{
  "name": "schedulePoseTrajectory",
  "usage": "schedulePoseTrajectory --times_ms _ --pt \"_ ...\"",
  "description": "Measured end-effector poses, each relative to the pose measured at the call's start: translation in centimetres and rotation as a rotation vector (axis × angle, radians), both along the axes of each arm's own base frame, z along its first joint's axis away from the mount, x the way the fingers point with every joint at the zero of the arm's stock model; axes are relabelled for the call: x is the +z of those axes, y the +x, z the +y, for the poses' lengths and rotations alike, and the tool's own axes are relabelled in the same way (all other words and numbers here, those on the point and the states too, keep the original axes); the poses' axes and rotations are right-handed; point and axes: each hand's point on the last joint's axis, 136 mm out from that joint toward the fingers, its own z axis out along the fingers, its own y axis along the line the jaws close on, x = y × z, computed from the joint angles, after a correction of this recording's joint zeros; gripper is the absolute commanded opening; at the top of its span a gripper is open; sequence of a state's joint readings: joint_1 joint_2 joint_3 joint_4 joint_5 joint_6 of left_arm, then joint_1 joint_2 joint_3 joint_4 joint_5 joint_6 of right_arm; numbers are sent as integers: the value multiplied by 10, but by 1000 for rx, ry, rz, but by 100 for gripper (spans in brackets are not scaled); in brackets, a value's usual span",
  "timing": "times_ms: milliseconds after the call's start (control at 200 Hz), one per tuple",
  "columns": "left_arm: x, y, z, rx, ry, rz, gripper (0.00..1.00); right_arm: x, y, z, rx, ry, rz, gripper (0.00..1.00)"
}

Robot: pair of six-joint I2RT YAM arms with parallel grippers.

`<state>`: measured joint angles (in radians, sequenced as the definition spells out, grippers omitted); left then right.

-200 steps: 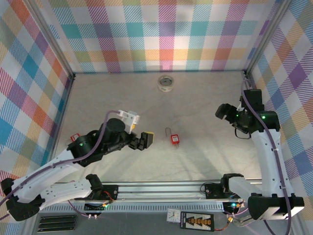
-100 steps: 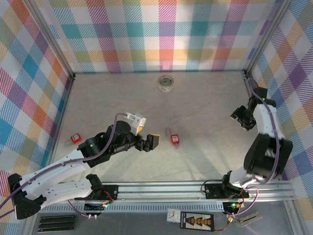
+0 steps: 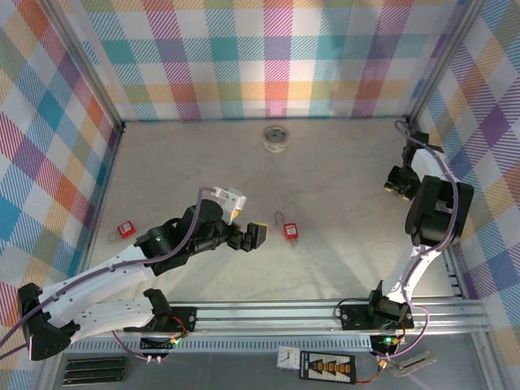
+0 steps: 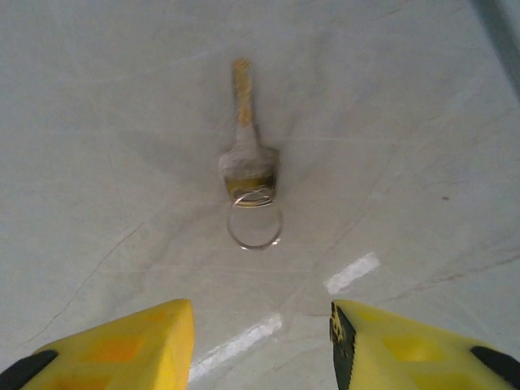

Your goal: Unlock with the key

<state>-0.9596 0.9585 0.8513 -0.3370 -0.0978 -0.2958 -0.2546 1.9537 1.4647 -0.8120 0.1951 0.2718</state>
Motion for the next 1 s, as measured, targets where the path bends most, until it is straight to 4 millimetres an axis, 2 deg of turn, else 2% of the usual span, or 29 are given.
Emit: schedulePoseTrajectory --times_ms 155,470,805,1000 --pt "-4 1 -1 3 9 10 100 -15 1 9 69 -62 65 47" --pt "-4 2 0 10 11 7 100 -10 5 -9 89 -166 85 45" --pt "-4 4 1 21 15 3 100 -14 12 -9 101 -166 86 44" --pt "-4 4 1 23 13 5 100 -22 12 -7 108 -158 105 39"
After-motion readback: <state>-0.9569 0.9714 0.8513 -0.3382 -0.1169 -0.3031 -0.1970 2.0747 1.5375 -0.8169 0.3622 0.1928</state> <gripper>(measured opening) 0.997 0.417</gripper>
